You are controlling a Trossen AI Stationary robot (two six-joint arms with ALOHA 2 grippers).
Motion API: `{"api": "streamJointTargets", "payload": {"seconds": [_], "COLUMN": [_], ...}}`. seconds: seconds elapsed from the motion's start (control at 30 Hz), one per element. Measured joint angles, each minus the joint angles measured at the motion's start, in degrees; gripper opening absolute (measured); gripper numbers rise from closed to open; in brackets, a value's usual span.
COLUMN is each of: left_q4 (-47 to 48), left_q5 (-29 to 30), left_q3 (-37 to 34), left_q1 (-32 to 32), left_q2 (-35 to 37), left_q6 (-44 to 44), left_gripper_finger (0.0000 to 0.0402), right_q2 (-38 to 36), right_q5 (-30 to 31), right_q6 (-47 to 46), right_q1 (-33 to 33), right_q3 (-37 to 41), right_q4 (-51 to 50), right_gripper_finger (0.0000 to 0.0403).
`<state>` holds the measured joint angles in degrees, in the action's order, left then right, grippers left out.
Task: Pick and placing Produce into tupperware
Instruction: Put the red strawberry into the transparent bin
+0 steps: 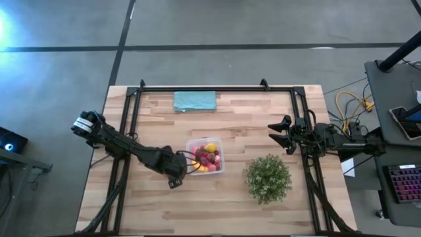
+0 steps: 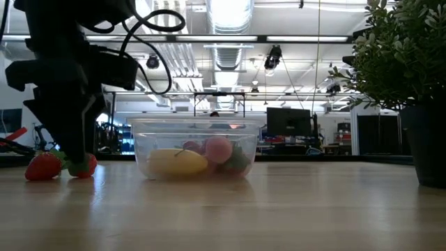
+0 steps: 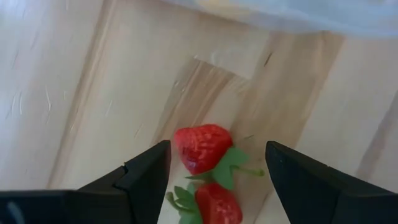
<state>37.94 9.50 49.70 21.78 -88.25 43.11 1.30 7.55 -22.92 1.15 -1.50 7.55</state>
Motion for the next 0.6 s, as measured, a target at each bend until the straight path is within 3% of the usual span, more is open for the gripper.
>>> {"api": "streamJointTargets", "payload": {"seconds": [0.6], "left_q4": [-0.05], "left_q5": [3.12], "left_q3": [-0.66], "left_q1": [-0.07], "left_q2": [-3.37], "left_q6": [-0.04], "left_gripper_finger": [0.0244], "right_q2": [-0.02], "right_q5": [0.0], "right_q6": [0.01], "right_q1": [0.0], "right_q3": [0.0], "right_q4": [0.0], "right_gripper_finger": [0.025]}}
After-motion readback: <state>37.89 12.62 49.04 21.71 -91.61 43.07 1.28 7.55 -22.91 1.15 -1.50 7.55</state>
